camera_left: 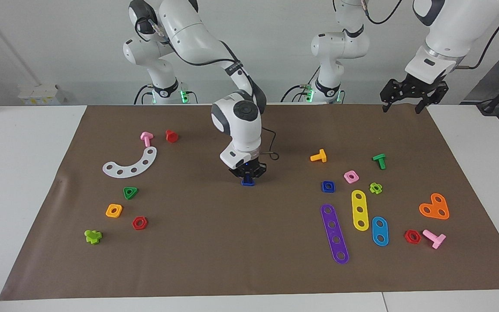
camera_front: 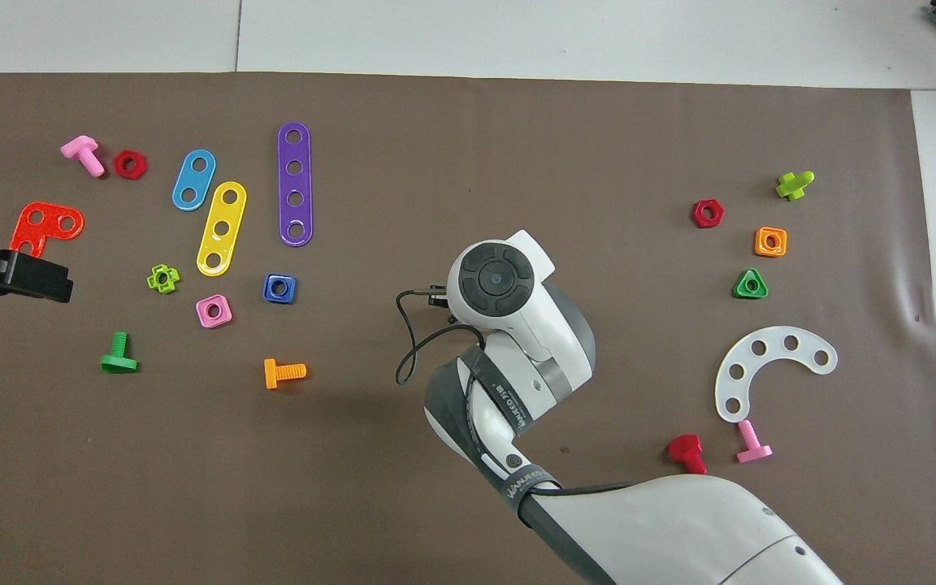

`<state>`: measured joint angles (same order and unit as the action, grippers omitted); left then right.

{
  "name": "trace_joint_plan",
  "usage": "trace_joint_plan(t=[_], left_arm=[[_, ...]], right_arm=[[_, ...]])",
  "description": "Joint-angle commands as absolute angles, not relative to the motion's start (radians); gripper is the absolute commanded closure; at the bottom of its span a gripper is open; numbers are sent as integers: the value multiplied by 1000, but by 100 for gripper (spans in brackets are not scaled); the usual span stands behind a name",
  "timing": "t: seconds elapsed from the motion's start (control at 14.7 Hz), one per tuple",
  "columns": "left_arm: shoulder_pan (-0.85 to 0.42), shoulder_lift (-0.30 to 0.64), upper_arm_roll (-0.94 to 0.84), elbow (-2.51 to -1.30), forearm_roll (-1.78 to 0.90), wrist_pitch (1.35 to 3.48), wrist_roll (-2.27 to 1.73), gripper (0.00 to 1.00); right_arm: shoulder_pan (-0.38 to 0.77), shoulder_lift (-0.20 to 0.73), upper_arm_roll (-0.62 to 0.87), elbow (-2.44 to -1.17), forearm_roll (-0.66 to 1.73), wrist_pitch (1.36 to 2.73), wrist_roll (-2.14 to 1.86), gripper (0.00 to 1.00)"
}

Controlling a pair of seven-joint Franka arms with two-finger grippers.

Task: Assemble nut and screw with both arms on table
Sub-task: 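Carry the blue bolt to the table centre and set it upright, then withdraw the right gripper while the left gripper reaches the blue nut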

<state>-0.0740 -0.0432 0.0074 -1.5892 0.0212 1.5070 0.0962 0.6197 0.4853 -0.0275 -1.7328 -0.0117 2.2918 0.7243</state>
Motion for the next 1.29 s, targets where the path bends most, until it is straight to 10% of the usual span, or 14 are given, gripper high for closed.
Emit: trace_joint_plan(t=[0.0, 1.22], left_arm=[[-61, -69, 2, -1615, 9, 1526, 98, 0], [-193, 38, -6, -1900, 6, 1980, -46, 0]], right_arm=[[615, 428, -23, -1775, -31, 2301, 758, 0], [214, 77, -31, -1724, -18, 1963, 370, 0]])
